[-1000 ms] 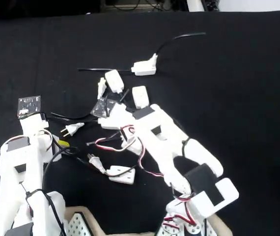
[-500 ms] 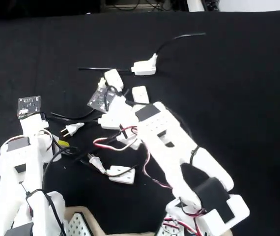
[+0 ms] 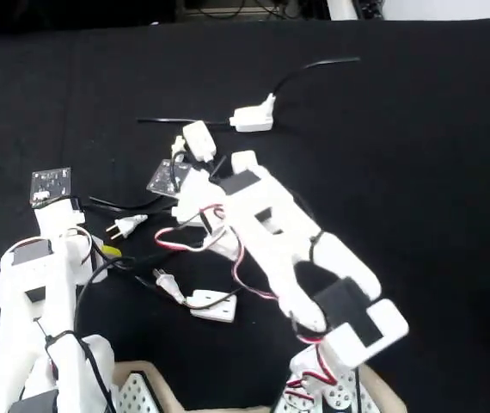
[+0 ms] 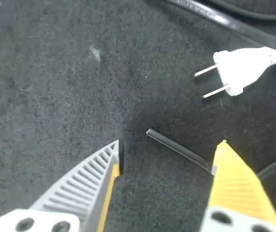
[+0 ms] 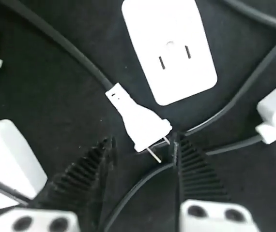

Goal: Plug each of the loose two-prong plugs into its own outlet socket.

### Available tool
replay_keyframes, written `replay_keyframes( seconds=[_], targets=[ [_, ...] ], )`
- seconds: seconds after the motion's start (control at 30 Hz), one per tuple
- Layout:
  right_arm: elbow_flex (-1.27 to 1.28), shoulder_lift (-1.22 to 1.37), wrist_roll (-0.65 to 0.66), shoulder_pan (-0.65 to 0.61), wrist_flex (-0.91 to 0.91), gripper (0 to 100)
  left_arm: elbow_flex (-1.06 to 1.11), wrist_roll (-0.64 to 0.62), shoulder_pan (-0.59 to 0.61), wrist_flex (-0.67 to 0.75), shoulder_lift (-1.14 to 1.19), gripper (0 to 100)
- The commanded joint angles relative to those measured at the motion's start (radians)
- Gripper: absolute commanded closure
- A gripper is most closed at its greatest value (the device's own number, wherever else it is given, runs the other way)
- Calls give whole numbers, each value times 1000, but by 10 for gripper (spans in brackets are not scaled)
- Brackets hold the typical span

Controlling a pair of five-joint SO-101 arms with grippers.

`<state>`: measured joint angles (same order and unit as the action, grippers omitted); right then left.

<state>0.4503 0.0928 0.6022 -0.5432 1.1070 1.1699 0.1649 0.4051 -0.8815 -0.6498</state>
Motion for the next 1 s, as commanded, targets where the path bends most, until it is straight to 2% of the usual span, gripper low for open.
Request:
replay_keyframes(
  seconds=[0.0, 0.23, 0.5, 0.87, 0.97],
  targets=[
    [-61, -12, 8, -17, 14, 811, -10, 12, 4, 18, -20, 697],
    [-96, -12, 12, -11, 0, 811, -10, 12, 4, 18, -20, 697],
    [-185, 140, 9, -15, 2, 811, -10, 12, 4, 18, -20, 697],
    [-255, 222, 15, -17, 199, 815, -8, 12, 2, 18, -20, 697],
    [-259, 214, 15, -17, 201, 874, -8, 12, 2, 18, -20, 697]
  ],
)
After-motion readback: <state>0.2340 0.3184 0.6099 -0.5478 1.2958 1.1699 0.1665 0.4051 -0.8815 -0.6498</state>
